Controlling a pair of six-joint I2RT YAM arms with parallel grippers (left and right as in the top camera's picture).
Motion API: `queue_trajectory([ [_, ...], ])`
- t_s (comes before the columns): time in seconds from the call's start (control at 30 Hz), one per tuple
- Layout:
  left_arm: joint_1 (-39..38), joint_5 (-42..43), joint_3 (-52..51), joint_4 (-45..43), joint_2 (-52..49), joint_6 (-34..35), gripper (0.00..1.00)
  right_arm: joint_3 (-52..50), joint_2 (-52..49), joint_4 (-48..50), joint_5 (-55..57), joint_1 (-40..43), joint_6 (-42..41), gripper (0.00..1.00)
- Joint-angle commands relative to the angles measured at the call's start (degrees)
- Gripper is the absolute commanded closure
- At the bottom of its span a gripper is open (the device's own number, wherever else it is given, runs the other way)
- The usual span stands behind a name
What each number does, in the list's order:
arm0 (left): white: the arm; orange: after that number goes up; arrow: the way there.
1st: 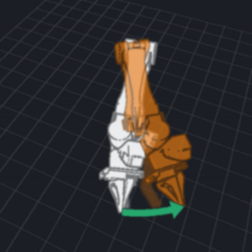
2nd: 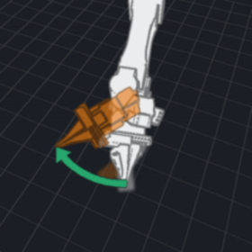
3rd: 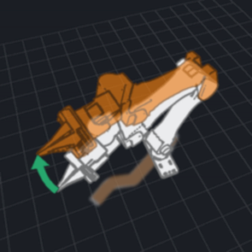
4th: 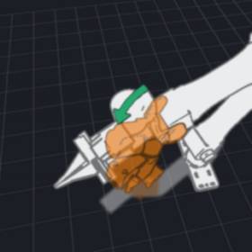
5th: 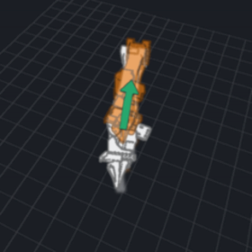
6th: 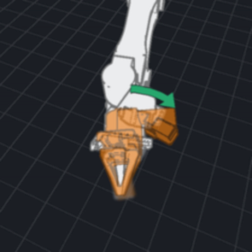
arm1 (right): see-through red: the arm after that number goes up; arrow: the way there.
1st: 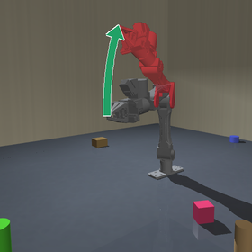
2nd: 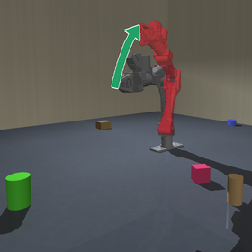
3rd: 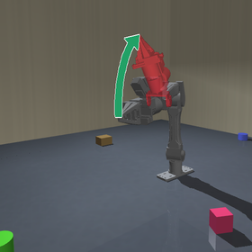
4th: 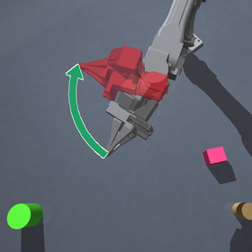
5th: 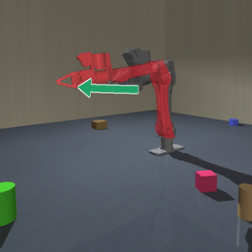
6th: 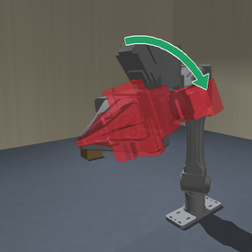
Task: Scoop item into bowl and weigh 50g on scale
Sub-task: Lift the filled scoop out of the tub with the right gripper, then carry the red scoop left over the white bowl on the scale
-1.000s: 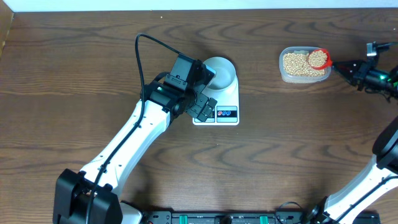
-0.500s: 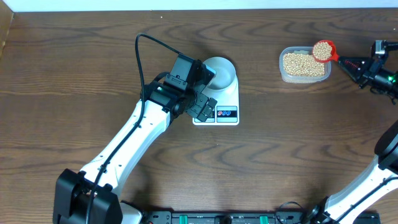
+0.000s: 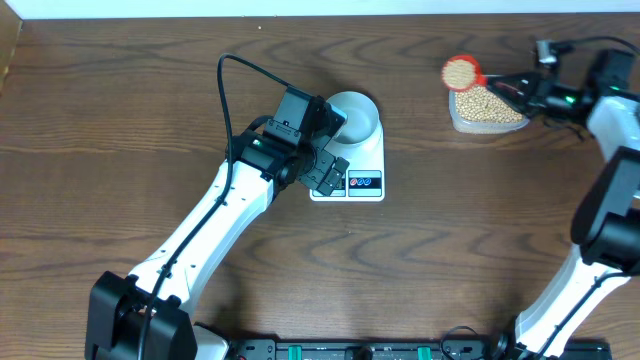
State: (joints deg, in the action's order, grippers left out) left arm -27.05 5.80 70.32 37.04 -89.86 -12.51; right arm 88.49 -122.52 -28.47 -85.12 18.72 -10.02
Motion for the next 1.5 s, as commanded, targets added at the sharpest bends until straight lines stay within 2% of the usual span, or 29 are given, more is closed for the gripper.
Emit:
queue_trajectory([
  [0.0,0.13,-0.48,0.2,0.04,0.92,-0.94,0.0,-0.04,-0.5,8.68,-0.04,-5.18,-13.6,0.99],
  [0.2,0.13,-0.48,0.2,0.04,0.94,-0.94,0.0,-0.04,-0.5,24.33,0.74,-12.15,-27.39,0.98],
  [0.27,0.13,-0.48,0.2,0.04,0.94,-0.94,0.01,-0.04,-0.5,27.06,0.72,-14.67,-29.16,0.99],
  [0.47,0.13,-0.48,0.2,0.04,0.92,-0.94,0.0,-0.07,-0.5,26.95,0.7,-18.43,-29.09,0.99],
  [0.8,0.13,-0.48,0.2,0.04,0.94,-0.94,0.0,-0.07,-0.5,23.8,1.03,-19.87,-25.38,0.99],
  [1.07,0.13,-0.48,0.2,0.04,0.94,-0.94,0.01,-0.07,-0.5,13.2,7.89,-21.75,-15.78,0.99],
  [1.47,0.13,-0.48,0.2,0.04,0.92,-0.94,0.01,-0.04,0.04,11.19,15.82,-25.75,-11.19,0.99],
])
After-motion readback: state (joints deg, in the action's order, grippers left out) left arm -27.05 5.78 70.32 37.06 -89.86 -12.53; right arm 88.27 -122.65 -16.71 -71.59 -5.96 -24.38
